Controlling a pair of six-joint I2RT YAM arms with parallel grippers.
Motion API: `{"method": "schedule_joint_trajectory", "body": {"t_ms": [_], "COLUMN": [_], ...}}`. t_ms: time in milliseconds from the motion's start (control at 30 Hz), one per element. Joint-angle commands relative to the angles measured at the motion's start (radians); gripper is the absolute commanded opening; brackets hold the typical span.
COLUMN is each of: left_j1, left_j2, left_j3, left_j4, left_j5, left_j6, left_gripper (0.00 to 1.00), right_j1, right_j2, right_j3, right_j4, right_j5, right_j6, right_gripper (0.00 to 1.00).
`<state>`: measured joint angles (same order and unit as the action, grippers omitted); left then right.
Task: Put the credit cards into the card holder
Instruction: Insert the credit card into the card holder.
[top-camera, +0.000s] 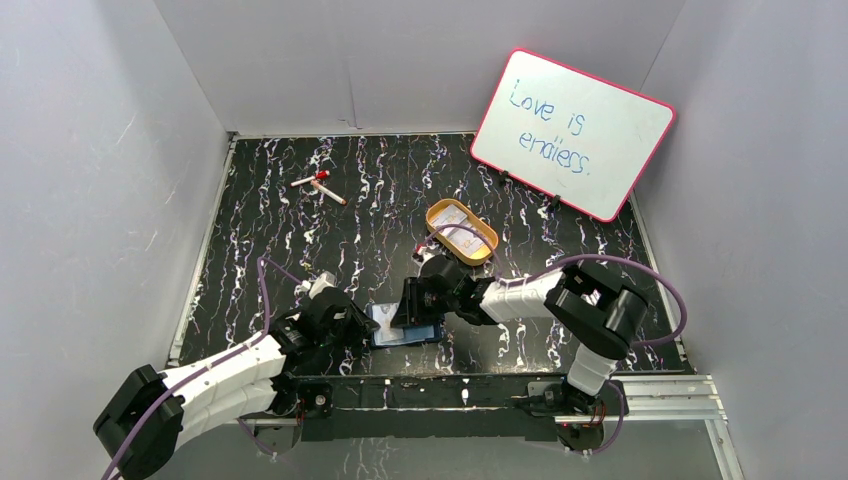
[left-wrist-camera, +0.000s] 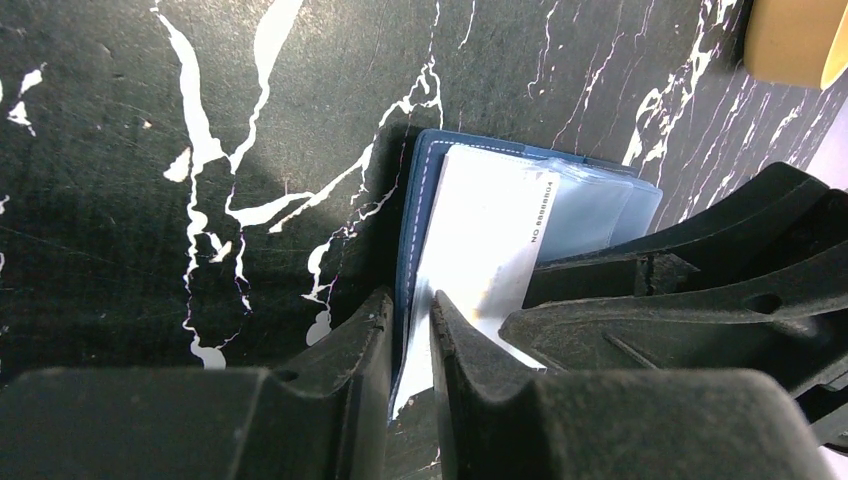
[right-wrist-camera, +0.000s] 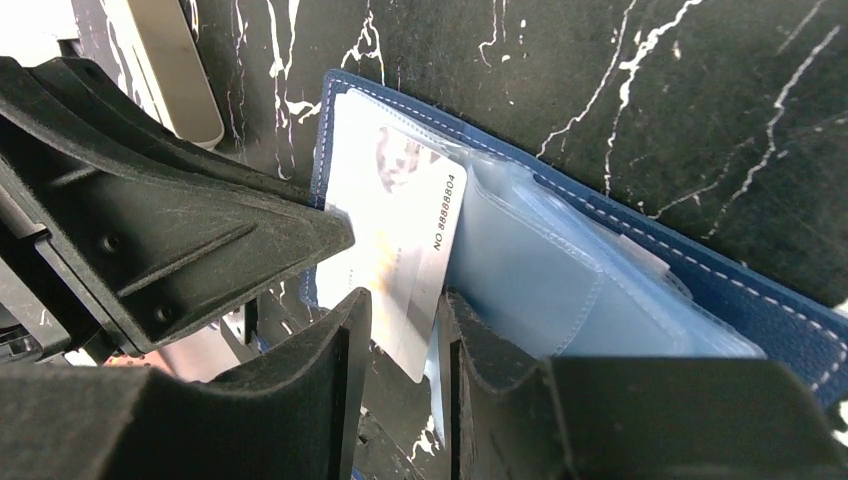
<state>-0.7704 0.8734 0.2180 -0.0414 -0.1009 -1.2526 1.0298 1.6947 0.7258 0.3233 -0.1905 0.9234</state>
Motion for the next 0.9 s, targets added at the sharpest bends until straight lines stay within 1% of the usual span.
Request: {"method": "schedule_joint_trajectory", "body": {"t_ms": [0,133,333,467,533,600,867], "left_j1": [0.002,0.002,0.002,0.002,0.002,0.002,0.002], "left_j2": [-0.008,-0.019,-0.045,-0.037,-0.031,-0.026,0.012], "left_j3": [-0.006,-0.008,-0.015,-0.015,-0.014,-0.014,-0.013], "left_j4": [-0.009,-0.009,-0.02,-0.014,-0.01,0.003,0.086], "left_j5": [0.009,0.009,0.0,0.0,0.002,0.008,0.044], "left_j6": [0.011,0.012,0.01,0.008,0.008,0.012,0.035], "left_gripper": [0.19,0.21,0.21,0.21,0.21,0.22,0.22], "right_j1": [0.014,0.016,0.015,0.014,0.015,0.015,0.015], "right_j2": [0.036,0.014,-0.054,-0.063,-0.055,-0.041,-0.005], "right_j3": [0.043,0.032,0.024,0.026,0.031,0.037,0.029], "right_j4": [0.046,0.035,-0.086,-0.098,-0.087,-0.068,0.077], "right_j5": [-0.078,-0.045,0.074,0.095,0.077,0.054,-0.056], "right_j6": [-0.018,-0.014,-0.018,-0.014,-0.015,-0.018,-0.009], "right_gripper": [0.4,0.42,0.45,0.41,0.36,0.34,0.39]}}
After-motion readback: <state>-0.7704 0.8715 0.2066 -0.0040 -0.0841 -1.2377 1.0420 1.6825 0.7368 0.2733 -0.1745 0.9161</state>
